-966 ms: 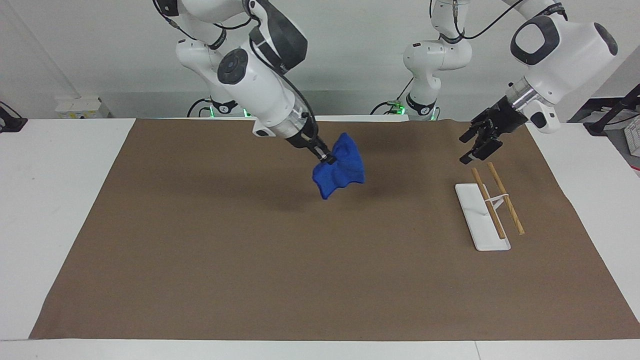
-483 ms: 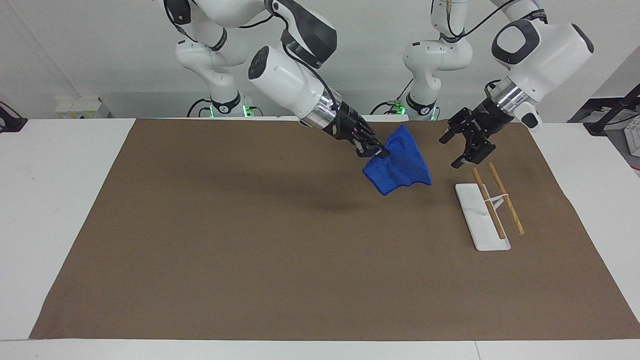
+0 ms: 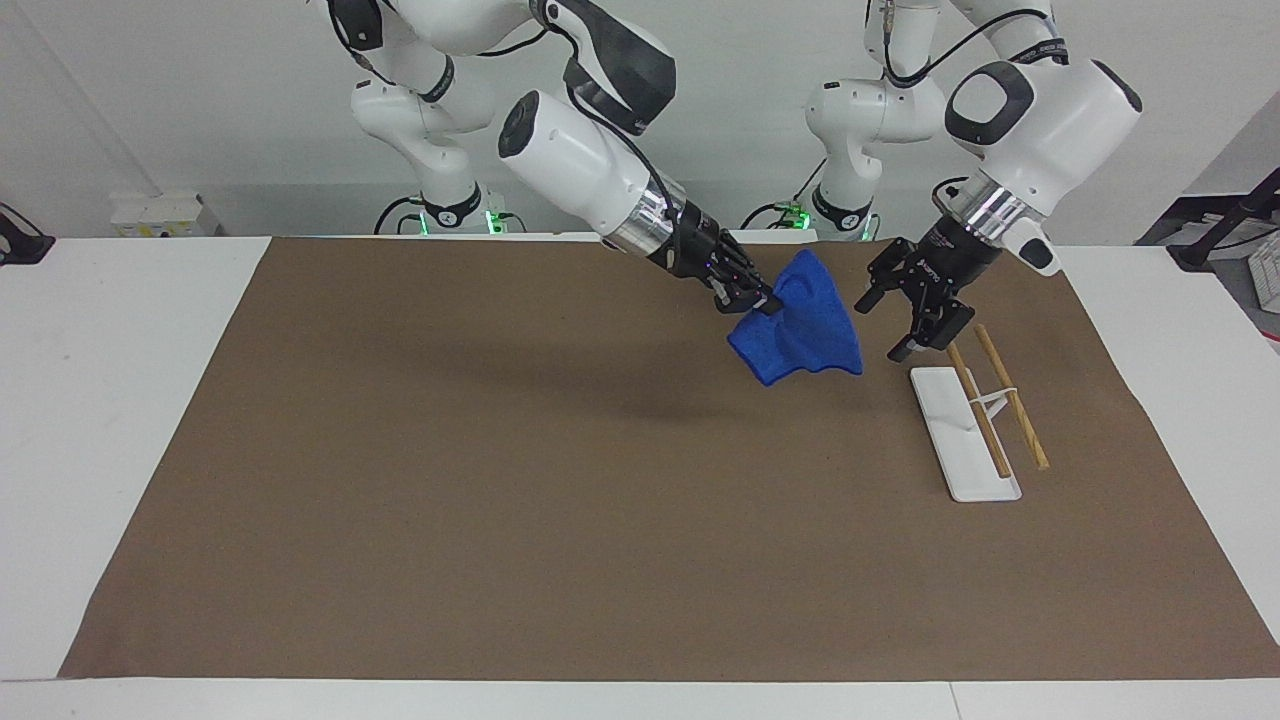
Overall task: Right arm passes towel to left arm to hang
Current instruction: 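Lift the towel with the right gripper while the left gripper approaches, then close the left gripper on the towel held by the right gripper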
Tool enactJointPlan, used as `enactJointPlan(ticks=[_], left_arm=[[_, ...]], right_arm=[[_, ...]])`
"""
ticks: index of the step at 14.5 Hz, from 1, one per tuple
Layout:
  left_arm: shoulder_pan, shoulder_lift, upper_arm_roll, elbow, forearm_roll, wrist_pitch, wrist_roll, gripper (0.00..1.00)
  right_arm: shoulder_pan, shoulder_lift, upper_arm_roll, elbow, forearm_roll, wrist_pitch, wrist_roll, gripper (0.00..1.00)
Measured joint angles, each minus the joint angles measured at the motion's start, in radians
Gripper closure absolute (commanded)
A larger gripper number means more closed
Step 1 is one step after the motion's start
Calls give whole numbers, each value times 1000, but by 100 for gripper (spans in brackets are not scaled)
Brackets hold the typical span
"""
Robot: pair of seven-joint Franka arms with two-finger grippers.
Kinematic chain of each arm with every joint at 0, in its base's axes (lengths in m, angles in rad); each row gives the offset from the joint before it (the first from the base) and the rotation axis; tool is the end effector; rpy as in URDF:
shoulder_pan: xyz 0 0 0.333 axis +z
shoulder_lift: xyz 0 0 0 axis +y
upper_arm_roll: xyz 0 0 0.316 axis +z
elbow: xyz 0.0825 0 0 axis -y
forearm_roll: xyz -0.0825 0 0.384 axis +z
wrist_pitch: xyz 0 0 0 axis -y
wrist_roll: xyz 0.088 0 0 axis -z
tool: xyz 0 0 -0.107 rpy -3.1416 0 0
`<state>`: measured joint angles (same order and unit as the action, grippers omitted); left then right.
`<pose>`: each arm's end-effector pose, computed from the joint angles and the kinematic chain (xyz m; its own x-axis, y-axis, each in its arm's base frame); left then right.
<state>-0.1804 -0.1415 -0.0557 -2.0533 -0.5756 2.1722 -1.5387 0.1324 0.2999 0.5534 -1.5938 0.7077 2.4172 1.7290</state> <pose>0.5211 -0.1482 0.5316 0.0511 0.8642 -0.5005 0.9804 0.0521 0.1899 0.5567 0.3986 0.5466 0.1082 -0.6280 -0.7706 -0.9859 0.0316 -0.1642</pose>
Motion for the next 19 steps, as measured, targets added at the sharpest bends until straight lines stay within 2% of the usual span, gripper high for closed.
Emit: enactJointPlan(ticks=[6,8,9,10,12,13,15,19], left_arm=[[-51,85,-1,75,0,0,-1,0],[-72,95,-2,79,0,-2,-2,6],[-79,96,-3,79,0,-5,-3,14],[-83,96,-3,79,0,-10,-3,29],[-84,96,-3,79,0,-20,-3,70],[-84,96,-2,79,0,-26,-3,86],[-84,96,-1,79,0,-35,7,100],[-84,96,4,79,0,-55,12,100]], right_arm=[[5,0,2,0,0,0,0,100],[5,0,2,0,0,0,0,100],[5,0,2,0,0,0,0,100],[5,0,2,0,0,0,0,100],[5,0,2,0,0,0,0,100],[5,0,2,0,0,0,0,100],[5,0,2,0,0,0,0,100],[5,0,2,0,0,0,0,100]])
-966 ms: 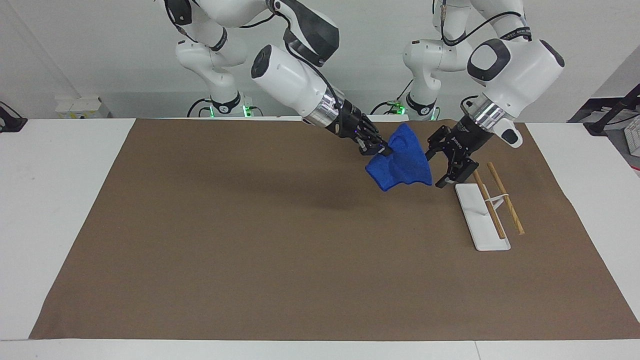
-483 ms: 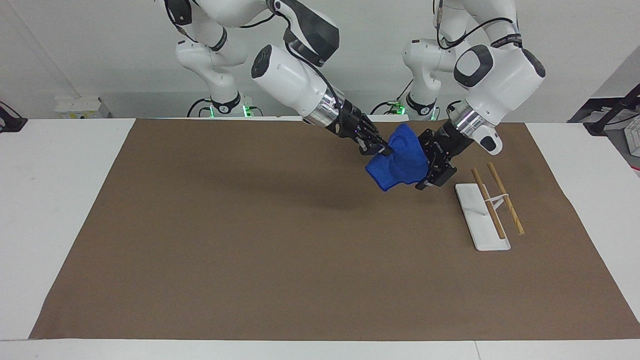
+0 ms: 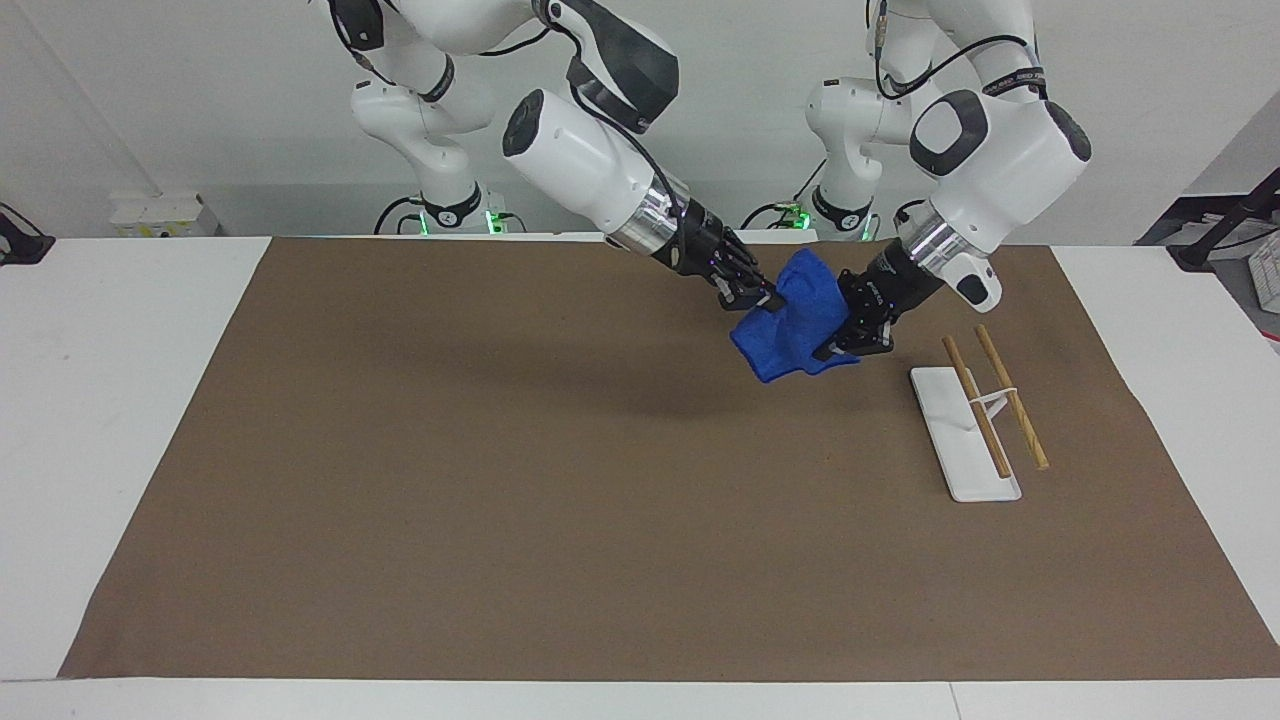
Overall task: Right arm passes towel to left arm to hang
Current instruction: 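Close the left gripper on the towel held by the right gripper, then open the right gripper and pull it back from the towel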
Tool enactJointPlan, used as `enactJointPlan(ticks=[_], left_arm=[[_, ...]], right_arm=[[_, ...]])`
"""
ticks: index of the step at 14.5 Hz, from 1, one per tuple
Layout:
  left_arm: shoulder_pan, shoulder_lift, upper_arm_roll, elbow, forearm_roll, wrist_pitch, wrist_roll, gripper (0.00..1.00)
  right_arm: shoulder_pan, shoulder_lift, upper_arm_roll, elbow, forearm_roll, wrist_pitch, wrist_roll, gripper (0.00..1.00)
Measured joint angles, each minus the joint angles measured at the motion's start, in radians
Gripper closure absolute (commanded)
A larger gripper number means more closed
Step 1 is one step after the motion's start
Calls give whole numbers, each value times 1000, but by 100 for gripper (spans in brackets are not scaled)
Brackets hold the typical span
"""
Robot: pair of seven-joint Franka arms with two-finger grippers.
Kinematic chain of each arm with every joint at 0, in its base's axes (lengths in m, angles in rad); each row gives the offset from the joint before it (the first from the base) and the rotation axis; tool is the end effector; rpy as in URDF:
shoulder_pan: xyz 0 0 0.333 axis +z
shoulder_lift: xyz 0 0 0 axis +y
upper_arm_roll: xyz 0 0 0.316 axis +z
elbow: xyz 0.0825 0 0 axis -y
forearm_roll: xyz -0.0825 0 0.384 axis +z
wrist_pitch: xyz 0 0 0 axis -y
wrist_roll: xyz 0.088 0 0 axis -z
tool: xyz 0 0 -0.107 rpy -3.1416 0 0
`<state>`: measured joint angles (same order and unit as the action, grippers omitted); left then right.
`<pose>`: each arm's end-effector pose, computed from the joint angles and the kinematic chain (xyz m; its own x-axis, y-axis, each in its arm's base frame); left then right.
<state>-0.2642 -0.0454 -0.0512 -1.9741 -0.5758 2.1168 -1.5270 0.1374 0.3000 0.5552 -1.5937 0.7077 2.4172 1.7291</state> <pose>0.5299 -0.1995 0.5133 0.1226 0.8557 -0.5028 0.9892 -0.0645 0.1313 0.5541 0.4022 0.5468 0.1123 -0.6268 -0.7710 -0.9861 0.0251 -0.1640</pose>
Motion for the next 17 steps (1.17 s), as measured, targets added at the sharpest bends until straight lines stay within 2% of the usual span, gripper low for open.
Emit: enactJointPlan(ticks=[5,6,7,8,13,17], left_arm=[[0,0,4,9,0,-1,1,100],[0,0,6,13,0,-1,1,100],[1,0,7,18,0,-1,1,100],[1,0,8,21,0,-1,1,100],[1,0,9,24,0,4,3,100],[7,0,11,29,1,63,61,100]], right_arm=[[0,0,0,0,0,0,0,100],[0,0,0,0,0,0,0,93],[0,0,0,0,0,0,0,60],[0,0,0,0,0,0,0,1],[0,0,0,0,0,0,0,0],[0,0,1,0,0,0,0,0]])
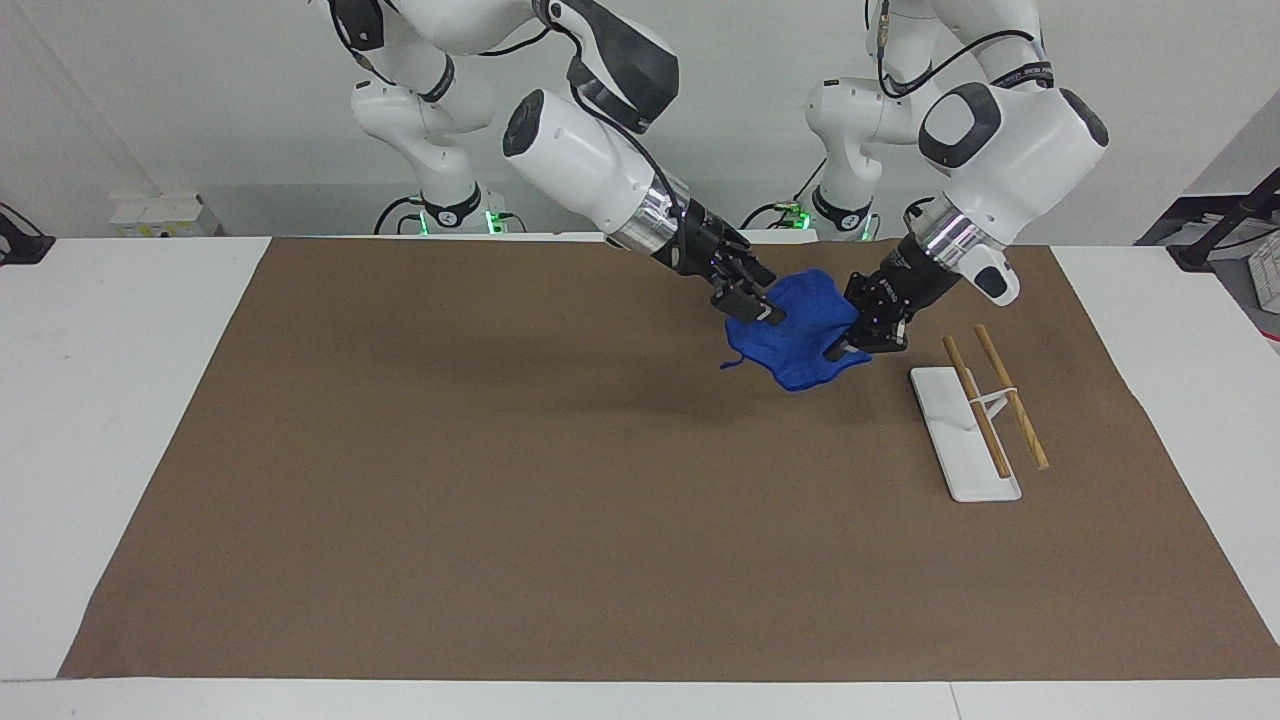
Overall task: Right arm passes towel to left arm to hang
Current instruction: 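Open the right gripper and pull it back from the towel, then carry the towel over the rack with the left gripper while the right retracts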
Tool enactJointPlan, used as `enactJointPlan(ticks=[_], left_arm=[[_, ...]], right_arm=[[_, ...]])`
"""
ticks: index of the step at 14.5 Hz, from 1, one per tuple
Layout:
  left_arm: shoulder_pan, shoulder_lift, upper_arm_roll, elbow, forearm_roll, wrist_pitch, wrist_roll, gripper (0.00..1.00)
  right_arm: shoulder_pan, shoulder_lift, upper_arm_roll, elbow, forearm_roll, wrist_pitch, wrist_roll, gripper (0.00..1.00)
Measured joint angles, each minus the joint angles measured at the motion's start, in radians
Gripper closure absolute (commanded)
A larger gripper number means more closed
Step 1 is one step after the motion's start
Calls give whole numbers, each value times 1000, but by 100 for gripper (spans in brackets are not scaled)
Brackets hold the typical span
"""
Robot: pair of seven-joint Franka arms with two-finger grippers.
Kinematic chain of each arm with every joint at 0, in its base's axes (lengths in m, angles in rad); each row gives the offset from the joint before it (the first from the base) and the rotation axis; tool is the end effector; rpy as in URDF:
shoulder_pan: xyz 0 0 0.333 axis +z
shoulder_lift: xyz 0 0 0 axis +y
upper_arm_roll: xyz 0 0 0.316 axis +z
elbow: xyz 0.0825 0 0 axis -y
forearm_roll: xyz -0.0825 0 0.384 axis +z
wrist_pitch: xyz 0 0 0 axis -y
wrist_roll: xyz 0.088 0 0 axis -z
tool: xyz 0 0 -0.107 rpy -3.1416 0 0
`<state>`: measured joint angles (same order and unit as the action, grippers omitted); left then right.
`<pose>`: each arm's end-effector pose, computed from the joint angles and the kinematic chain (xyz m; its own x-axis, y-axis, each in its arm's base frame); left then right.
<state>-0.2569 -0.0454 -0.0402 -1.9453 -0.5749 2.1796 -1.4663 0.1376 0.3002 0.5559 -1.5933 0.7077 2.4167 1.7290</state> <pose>0.5430 -0.1879 0.5335 0.1798 0.8527 -0.4905 0.9681 -0.0649 0.2421 0.5538 0.4027 0.5469 0.1129 -0.6265 -0.7712 -0.9862 0.0239 -0.1639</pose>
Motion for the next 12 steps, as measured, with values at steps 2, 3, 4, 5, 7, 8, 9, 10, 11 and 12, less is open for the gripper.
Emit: enactJointPlan(ticks=[2,3,4,5,7,8,9,10,11,12], left_arm=[[16,0,4,4,0,17,65,100],[21,0,8,4,0,20,95,100],[25,0,9,4,0,22,123,100],[29,0,9,4,0,27,147,100],[38,0,10,5,0,41,163,99],[44,0,11,5,0,46,158,98],[55,0,12,3,0,47,142,98],[68,-1,13,-5,0,47,120,98],[85,-4,14,-19,0,59,94,98],[107,-7,15,-36,0,78,71,98]], right_arm=[[0,0,0,0,0,0,0,0],[0,0,0,0,0,0,0,0],[0,0,0,0,-2,-1,-5,0],[0,0,0,0,-15,-3,-24,0],[0,-1,-1,1,-82,-41,-104,0],[-1,-2,-4,1,-121,-81,-166,0],[-2,-5,-11,1,-161,-124,-238,0],[-2,-8,-22,0,-212,-175,-328,0],[-3,-13,-36,-1,-276,-239,-429,0],[-5,-19,-51,-2,-348,-309,-528,0]])
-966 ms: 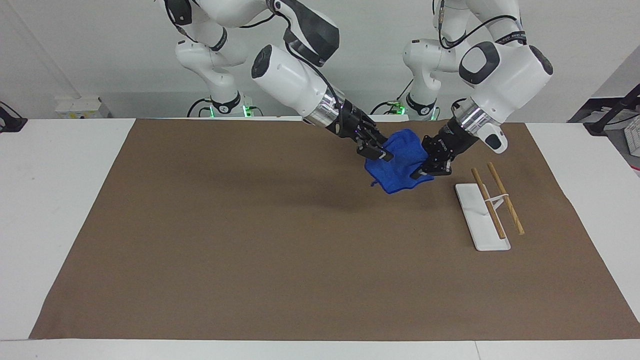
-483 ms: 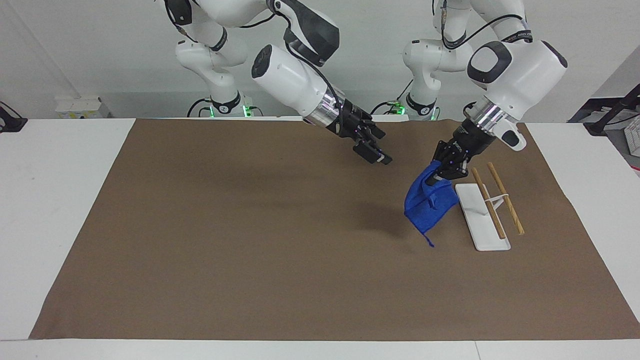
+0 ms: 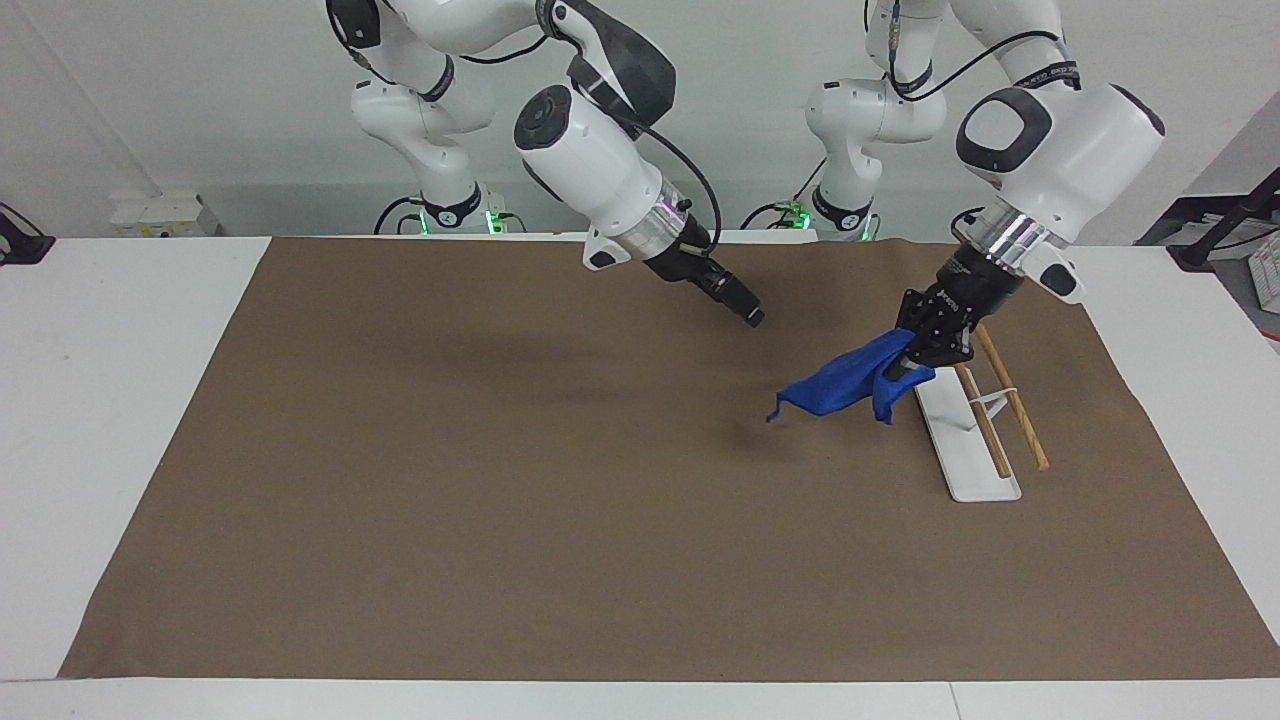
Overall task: Right arm passes towel to left arm to hang
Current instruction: 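Carry the towel over the rack with the left gripper while the right retracts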
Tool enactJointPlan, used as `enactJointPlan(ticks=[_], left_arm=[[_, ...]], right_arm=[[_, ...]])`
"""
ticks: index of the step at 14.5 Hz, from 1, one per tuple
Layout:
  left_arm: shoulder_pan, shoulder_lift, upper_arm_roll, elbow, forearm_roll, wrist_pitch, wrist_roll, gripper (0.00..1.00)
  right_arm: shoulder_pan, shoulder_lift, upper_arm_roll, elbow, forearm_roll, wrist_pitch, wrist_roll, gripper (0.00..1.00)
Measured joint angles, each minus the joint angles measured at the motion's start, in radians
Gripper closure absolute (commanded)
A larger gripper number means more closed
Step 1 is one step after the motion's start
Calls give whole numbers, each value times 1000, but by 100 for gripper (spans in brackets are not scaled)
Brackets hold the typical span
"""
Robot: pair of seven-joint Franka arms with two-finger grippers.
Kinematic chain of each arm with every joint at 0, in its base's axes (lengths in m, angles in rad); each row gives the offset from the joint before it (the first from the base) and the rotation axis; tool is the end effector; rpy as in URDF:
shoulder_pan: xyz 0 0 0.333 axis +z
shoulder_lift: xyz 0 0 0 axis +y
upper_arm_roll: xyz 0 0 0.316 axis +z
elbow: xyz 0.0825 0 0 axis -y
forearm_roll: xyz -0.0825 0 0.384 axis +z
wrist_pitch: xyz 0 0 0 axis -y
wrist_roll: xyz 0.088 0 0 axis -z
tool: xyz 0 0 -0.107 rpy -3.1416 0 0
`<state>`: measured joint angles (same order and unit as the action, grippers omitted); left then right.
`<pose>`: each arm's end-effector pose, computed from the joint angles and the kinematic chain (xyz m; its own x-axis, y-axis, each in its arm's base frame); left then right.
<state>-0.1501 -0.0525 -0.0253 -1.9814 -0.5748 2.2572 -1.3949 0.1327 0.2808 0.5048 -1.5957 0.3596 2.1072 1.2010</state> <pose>0.5623 -0.1148 0.5267 0.1270 0.8786 -0.4604 0.9494 0.0267 0.3129 0.5443 0.3788 0.5186 0.7318 -0.5807 -0.3566 -0.6812 -0.6395 -0.3565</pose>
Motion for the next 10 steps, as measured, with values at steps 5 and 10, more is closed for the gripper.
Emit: enactJointPlan(ticks=[5,10], left_arm=[[137,-29,3,-96,0,70,-30,98],[204,-79,4,-198,0,171,-30,99]], right_arm=[[-27,-59,-153,-1,-249,-366,-558,0],[-49,-161,-382,-1,-313,-508,-840,0]])
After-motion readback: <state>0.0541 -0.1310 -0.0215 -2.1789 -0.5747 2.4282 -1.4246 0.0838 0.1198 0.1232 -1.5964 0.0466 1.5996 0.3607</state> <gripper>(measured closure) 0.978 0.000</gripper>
